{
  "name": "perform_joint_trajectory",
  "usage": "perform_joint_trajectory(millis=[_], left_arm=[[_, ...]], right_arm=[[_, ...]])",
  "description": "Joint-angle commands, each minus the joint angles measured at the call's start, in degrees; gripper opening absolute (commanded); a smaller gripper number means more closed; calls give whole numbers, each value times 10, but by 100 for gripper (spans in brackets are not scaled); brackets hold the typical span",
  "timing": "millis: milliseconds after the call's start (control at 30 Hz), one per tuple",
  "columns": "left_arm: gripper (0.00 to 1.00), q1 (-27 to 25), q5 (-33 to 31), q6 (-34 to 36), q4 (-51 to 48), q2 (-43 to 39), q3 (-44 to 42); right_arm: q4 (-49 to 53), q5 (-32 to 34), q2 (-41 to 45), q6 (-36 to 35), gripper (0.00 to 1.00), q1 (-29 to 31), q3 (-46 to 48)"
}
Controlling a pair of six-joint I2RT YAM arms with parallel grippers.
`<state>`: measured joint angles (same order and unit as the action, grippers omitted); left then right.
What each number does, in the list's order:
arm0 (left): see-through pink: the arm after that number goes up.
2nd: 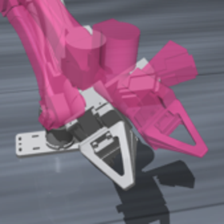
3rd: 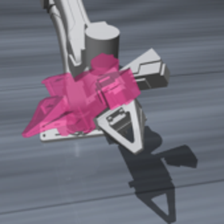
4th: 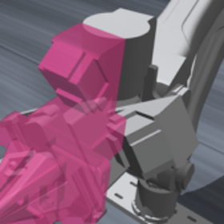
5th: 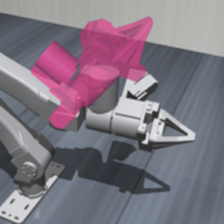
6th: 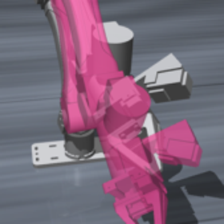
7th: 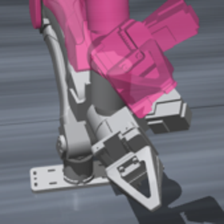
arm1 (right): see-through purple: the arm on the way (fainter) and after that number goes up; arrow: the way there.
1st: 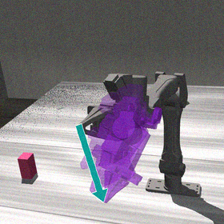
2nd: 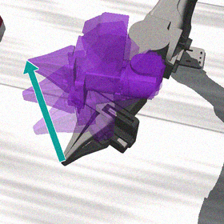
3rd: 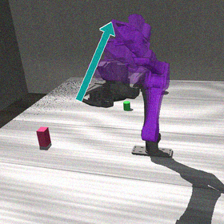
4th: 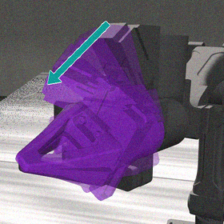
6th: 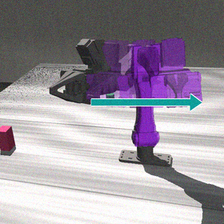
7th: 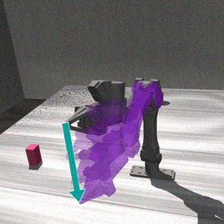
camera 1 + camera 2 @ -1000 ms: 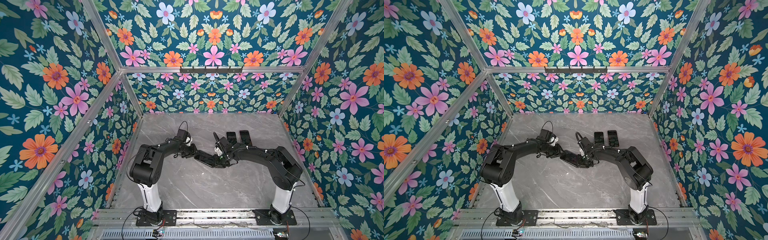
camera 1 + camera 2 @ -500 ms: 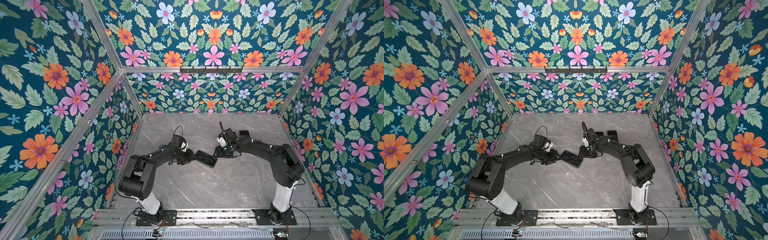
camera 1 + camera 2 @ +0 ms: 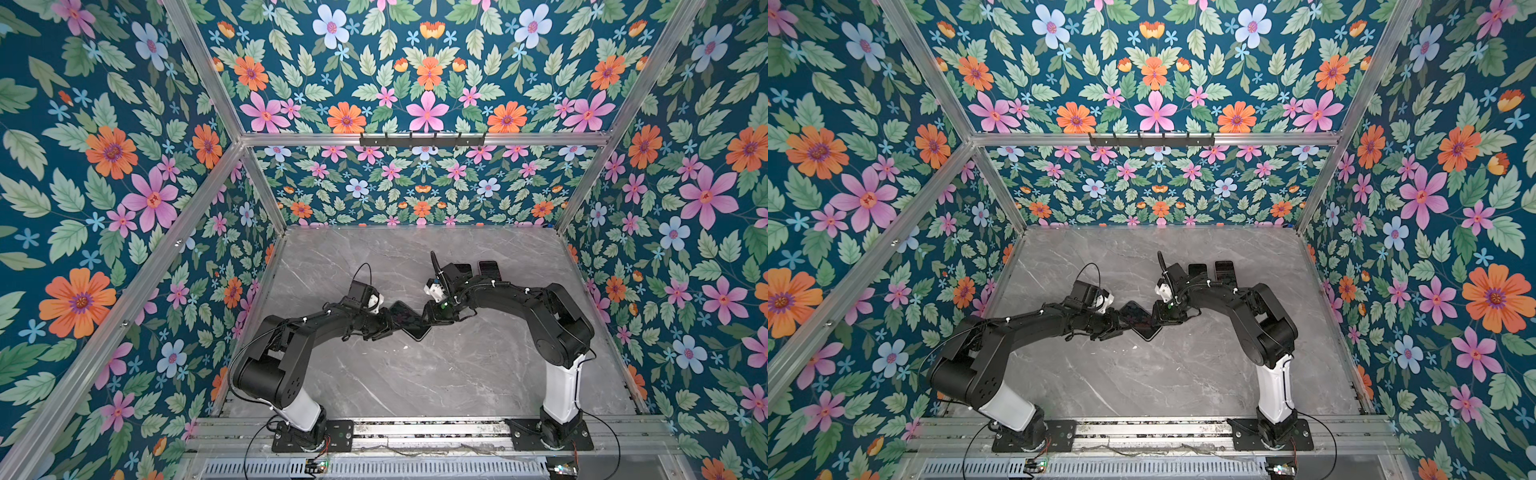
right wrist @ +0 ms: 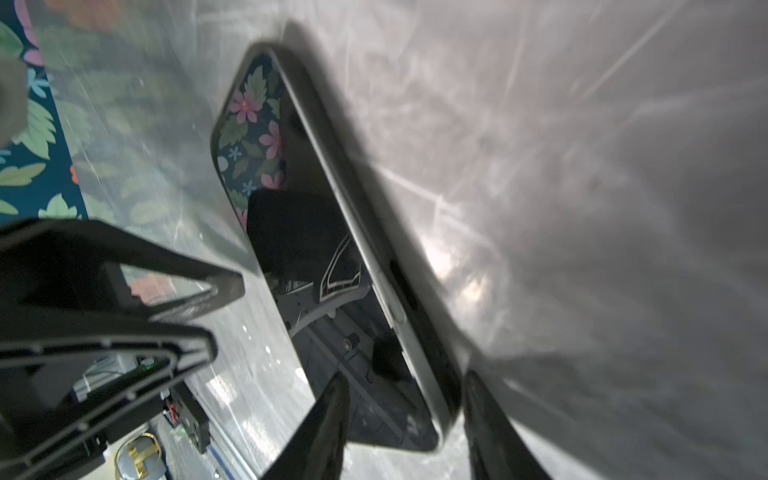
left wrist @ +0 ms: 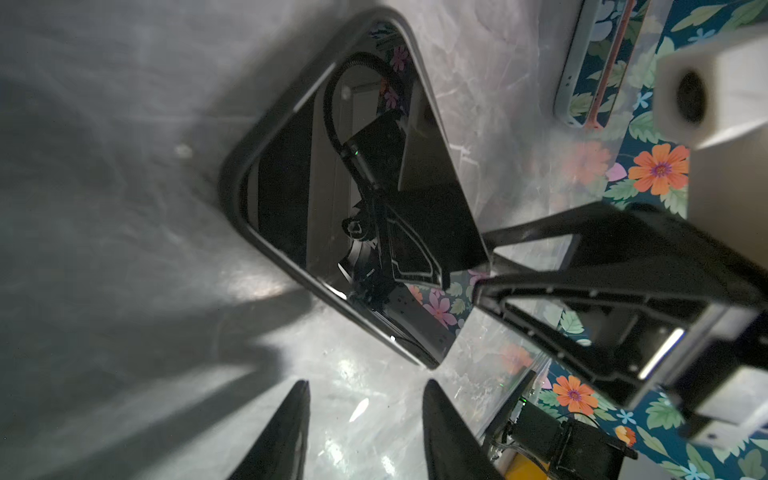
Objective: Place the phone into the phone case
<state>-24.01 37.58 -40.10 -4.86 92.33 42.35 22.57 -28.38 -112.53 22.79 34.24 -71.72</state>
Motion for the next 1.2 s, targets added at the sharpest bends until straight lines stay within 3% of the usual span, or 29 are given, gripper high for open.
perform_joint_trajectory(millis=[0,567,867,1167], left_arm=[[44,-1,8,-2,25,8,-1],[35,-1,-4,37,-24,65,65],[30,-2,-58,39,-163,17,70],[27,-32,-52,17,-176,7,71]], right_arm=[[-12,-20,12,18,41,13,16],[-68,-41,18,80,33,65,34],[-22,33,46,107,35,64,25],[-21,54,42,132,40,63,20]])
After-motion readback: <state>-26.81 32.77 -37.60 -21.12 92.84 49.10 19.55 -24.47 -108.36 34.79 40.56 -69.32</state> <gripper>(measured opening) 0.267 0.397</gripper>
